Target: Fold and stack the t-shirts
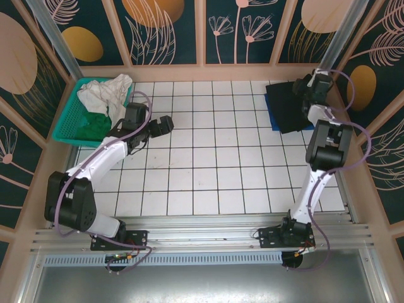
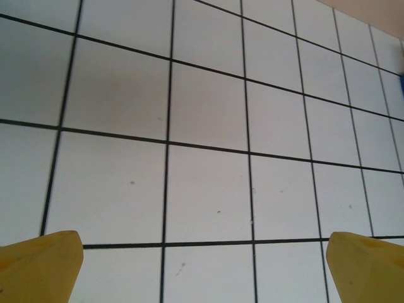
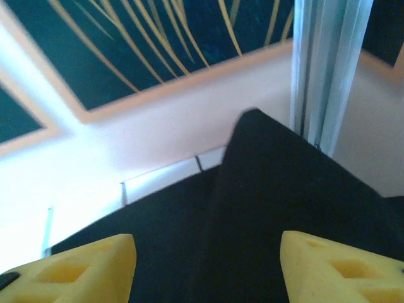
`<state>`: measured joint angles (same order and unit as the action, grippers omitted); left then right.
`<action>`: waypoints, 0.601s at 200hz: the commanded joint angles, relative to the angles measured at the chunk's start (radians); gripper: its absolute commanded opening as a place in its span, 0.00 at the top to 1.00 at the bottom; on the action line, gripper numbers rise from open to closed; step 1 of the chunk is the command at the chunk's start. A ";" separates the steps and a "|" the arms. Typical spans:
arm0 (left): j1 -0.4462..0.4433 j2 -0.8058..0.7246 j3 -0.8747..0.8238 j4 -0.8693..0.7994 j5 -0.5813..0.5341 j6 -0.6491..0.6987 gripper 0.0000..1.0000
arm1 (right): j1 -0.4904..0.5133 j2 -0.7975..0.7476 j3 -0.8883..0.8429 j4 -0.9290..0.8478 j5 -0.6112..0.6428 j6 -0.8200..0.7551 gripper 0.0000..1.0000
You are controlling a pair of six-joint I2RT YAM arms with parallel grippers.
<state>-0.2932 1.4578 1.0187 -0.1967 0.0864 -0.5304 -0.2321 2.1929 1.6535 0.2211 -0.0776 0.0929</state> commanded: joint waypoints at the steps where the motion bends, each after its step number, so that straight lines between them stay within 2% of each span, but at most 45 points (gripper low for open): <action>1: 0.009 -0.065 -0.039 0.034 -0.084 0.017 0.02 | -0.025 0.082 0.066 -0.203 0.112 0.048 0.39; 23: 0.014 -0.072 -0.040 0.027 -0.105 0.034 0.01 | -0.059 0.053 -0.007 -0.183 0.098 0.100 0.37; 36: 0.014 -0.068 -0.040 0.012 -0.114 0.042 0.01 | -0.076 0.035 -0.028 -0.169 0.034 0.122 0.36; 72: 0.015 -0.074 -0.040 0.007 -0.123 0.050 0.01 | -0.096 0.108 0.174 -0.406 -0.050 0.208 0.24; 96: 0.017 -0.086 -0.040 -0.006 -0.123 0.060 0.02 | -0.096 0.056 0.164 -0.380 -0.119 0.240 0.13; 120: 0.016 -0.110 -0.064 -0.026 -0.142 0.066 0.01 | -0.095 -0.010 0.174 -0.410 -0.110 0.278 0.06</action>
<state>-0.2859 1.3903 0.9871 -0.1947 -0.0193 -0.4919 -0.3222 2.2669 1.8053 -0.1085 -0.1608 0.3103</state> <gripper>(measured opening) 0.985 0.918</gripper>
